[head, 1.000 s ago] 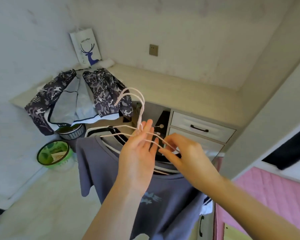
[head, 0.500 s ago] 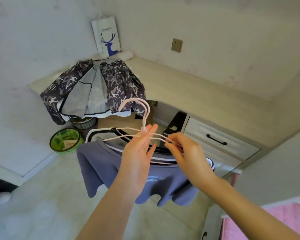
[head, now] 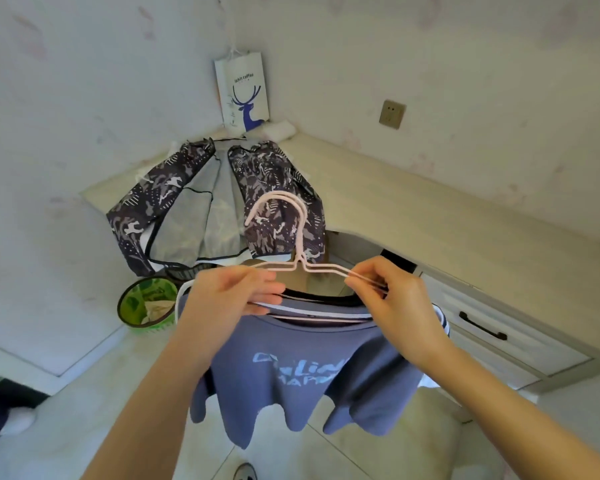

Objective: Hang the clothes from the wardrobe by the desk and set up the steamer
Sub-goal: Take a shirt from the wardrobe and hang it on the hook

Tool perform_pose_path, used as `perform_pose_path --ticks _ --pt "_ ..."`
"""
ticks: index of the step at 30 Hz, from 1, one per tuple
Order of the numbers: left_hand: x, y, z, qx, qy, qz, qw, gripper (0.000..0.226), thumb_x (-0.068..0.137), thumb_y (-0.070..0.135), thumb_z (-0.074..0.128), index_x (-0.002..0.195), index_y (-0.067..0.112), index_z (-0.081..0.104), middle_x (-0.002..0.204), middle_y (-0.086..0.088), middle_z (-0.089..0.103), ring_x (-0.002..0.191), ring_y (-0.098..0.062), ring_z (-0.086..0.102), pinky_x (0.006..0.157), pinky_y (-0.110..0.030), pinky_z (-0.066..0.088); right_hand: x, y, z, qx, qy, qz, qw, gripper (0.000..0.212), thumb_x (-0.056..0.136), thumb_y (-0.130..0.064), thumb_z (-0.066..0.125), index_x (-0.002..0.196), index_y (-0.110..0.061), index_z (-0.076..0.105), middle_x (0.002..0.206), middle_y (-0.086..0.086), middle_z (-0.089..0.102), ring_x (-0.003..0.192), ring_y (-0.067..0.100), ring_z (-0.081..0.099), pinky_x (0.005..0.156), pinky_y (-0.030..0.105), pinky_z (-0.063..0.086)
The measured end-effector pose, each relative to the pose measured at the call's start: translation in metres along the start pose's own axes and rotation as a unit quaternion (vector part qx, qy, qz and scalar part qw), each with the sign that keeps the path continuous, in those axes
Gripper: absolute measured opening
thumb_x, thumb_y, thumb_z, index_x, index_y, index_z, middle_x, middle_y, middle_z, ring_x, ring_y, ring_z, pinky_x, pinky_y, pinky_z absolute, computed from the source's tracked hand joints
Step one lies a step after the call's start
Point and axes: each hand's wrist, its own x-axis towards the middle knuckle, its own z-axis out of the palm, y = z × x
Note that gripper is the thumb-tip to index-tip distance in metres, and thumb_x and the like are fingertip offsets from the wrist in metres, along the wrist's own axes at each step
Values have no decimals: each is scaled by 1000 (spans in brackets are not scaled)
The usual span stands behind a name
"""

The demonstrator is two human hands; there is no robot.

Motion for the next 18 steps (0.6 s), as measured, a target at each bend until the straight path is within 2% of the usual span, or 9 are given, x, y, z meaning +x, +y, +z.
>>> perform_pose_path --ticks 2,3,5,7,8,11,13,15,18 --pt "23 -4 -27 86 89 101 987 10 90 19 64 96 17 72 82 5 75 78 -5 70 72 -17 54 20 -5 11 -2 8 8 1000 5 89 -25 65 85 -22 64 79 -4 68 74 12 61 68 21 47" --pt "35 -8 -41 141 110 141 974 13 87 23 68 100 21 71 88 11 73 83 1 67 76 -11 49 31 -7 17 -2 11 15 1000 5 89 -25 65 85 -21 65 79 -5 68 74 11 61 67 17 46" --pt "63 -19 -68 251 74 185 947 34 81 30 73 114 29 65 107 23 62 102 6 55 87 -6 38 51 -13 28 -6 15 22 1000 6 87 -25 67 83 -21 66 77 -7 69 73 8 60 65 11 43" --pt "91 -28 -89 309 -7 190 932 49 79 34 75 125 32 57 113 25 54 112 2 47 95 -12 34 68 -20 40 -7 16 34 999 7 87 -25 68 82 -20 66 74 -9 68 71 4 59 63 9 42" --pt "103 -32 -97 320 -26 195 927 48 80 35 74 124 32 56 113 22 55 112 -2 48 97 -18 36 77 -23 45 -8 13 33 999 8 86 -25 68 81 -21 65 72 -11 66 68 3 57 62 9 41" --pt "131 -37 -114 342 -4 223 913 24 88 40 64 106 24 62 98 8 61 97 -12 54 89 -31 43 95 -26 55 -4 1 32 999 11 87 -22 68 78 -21 62 66 -18 62 63 0 55 60 9 39" --pt "153 -35 -130 350 2 243 905 28 91 45 51 96 20 62 88 8 57 86 -10 52 78 -27 40 114 -29 69 -19 5 24 1000 11 88 -22 67 79 -19 62 68 -19 63 65 1 56 61 10 39" --pt "175 -32 -144 372 14 291 881 25 95 46 45 87 24 55 79 12 50 75 -8 49 69 -27 36 133 -34 83 -28 30 24 999 11 88 -24 66 81 -16 63 71 -13 65 69 4 58 61 12 42" --pt "182 -25 -143 375 59 311 871 28 98 44 41 82 23 51 71 9 46 64 -14 48 58 -35 41 145 -34 86 -38 36 7 999 13 88 -25 65 84 -14 63 76 -7 66 73 8 59 63 16 44"
